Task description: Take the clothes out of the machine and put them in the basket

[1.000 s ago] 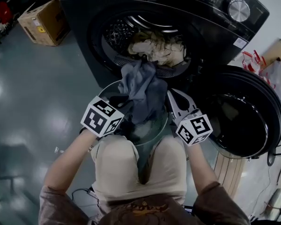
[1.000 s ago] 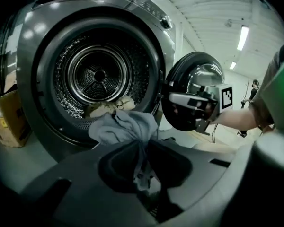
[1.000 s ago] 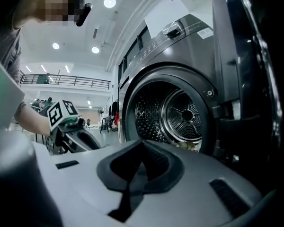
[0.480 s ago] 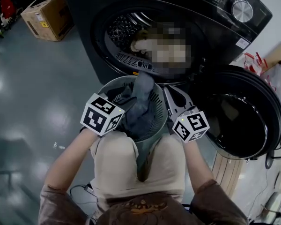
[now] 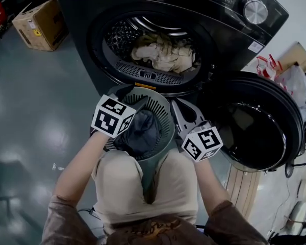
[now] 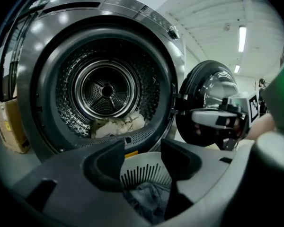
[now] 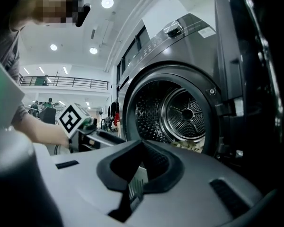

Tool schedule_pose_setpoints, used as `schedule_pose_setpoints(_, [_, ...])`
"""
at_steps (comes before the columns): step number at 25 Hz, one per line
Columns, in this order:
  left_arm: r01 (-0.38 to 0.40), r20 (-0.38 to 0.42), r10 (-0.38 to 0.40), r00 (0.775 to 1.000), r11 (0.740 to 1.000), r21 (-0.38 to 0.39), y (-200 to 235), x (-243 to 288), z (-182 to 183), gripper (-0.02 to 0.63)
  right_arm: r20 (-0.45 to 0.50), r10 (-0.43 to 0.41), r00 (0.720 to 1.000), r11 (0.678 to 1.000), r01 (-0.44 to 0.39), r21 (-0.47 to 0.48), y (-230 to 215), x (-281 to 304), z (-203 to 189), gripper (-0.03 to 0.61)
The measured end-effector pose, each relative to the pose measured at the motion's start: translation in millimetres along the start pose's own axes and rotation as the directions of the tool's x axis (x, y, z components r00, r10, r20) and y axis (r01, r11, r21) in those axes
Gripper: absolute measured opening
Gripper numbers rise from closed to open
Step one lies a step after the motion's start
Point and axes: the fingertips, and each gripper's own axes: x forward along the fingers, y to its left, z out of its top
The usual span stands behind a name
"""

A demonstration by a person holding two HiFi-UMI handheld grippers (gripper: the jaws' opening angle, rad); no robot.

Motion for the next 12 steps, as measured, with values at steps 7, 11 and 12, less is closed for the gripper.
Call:
schedule_pose_setpoints(7, [-0.012,0.045,0.003,0.999,0.982,0.189,28.5,71.7,41.0,0.265,-0.007,-0.03,1.0,1.0,0.03,0.007,-1.7,-11.5,-4.8,-0.003])
schedule_pose_setpoints(11, [-0.007,0.027,-0.003,1.0,0.933,0.361,45.4,116.9,59.7,0.275,-0.001,-0.037,0.999,0.999,0.037,0.025,-4.1,-8.3,-6.6,-0.003])
schedule_pose_setpoints(12, [0.0,0.009,-0.004,1.0,0.918,0.397,50.9,128.1,61.6,0.275,0.0,-0.04,0.999,0.999,0.04,0.03,-4.7,-7.1,-7.6,-0.003])
